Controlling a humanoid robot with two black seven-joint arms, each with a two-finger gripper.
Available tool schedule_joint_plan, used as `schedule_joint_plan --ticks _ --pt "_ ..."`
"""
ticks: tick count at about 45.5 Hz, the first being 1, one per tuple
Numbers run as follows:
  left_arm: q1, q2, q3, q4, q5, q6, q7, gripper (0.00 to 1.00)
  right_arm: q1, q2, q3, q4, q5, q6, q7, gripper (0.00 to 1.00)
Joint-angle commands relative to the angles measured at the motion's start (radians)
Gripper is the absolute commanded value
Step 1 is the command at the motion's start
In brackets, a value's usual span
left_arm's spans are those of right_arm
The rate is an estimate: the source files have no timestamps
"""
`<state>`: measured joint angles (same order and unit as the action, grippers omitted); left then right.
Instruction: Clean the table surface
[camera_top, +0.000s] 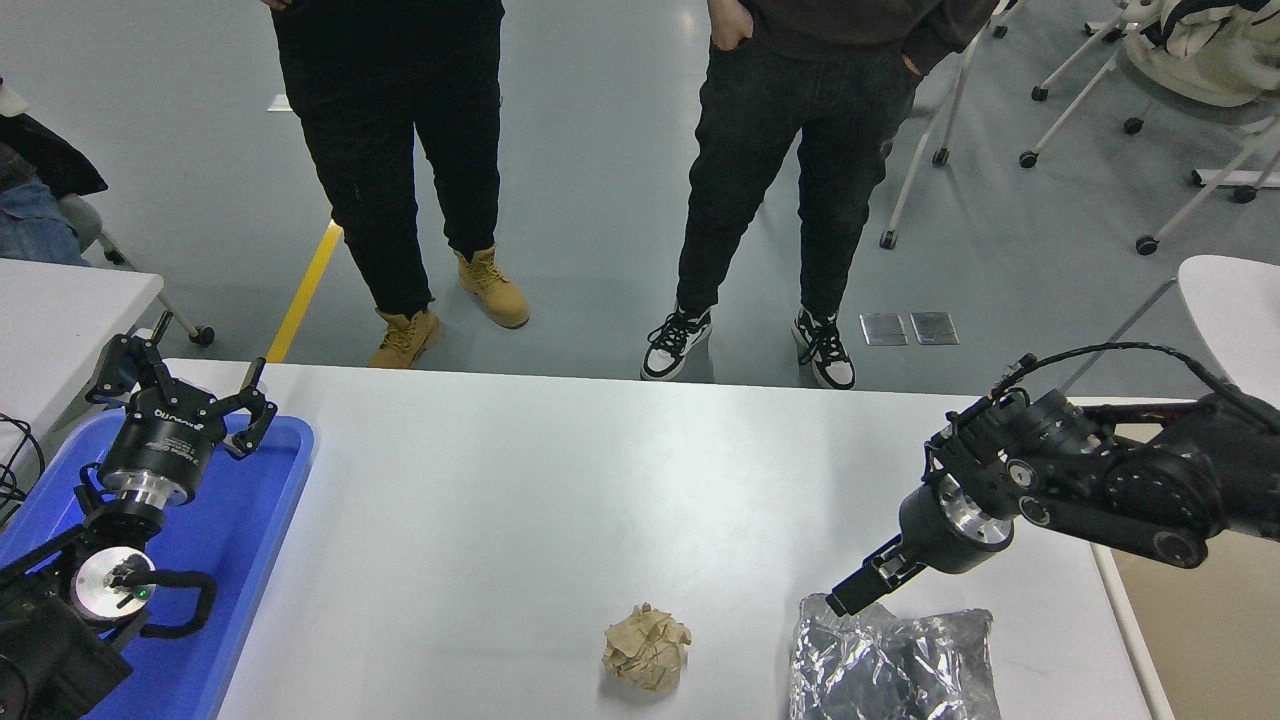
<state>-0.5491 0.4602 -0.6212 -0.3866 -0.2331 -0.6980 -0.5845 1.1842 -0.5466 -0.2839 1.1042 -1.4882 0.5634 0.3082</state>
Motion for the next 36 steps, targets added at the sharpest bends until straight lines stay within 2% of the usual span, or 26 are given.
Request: schedule_joint_plan --ticks 1,11,18,36 --pt "0.000 0.000 0.000 0.000 0.000 0.000 0.000 1.00 -0.020 -0.150 0.006 -0.009 -0.015 0.000 0.002 0.99" --pt "0.001 0.000 0.000 0.000 0.000 0.000 0.000 1.00 -0.075 -0.314 0.061 0.000 0.006 -0.003 0.015 0.99" --pt "0.001 0.000 0.000 0.000 0.000 0.000 0.000 1.00 -0.118 -0.368 0.071 0.026 0.008 -0.003 0.025 0.99" --pt "0.001 0.000 0.000 0.000 0.000 0.000 0.000 1.00 -0.187 -0.380 0.161 0.103 0.014 -0.005 0.012 0.99"
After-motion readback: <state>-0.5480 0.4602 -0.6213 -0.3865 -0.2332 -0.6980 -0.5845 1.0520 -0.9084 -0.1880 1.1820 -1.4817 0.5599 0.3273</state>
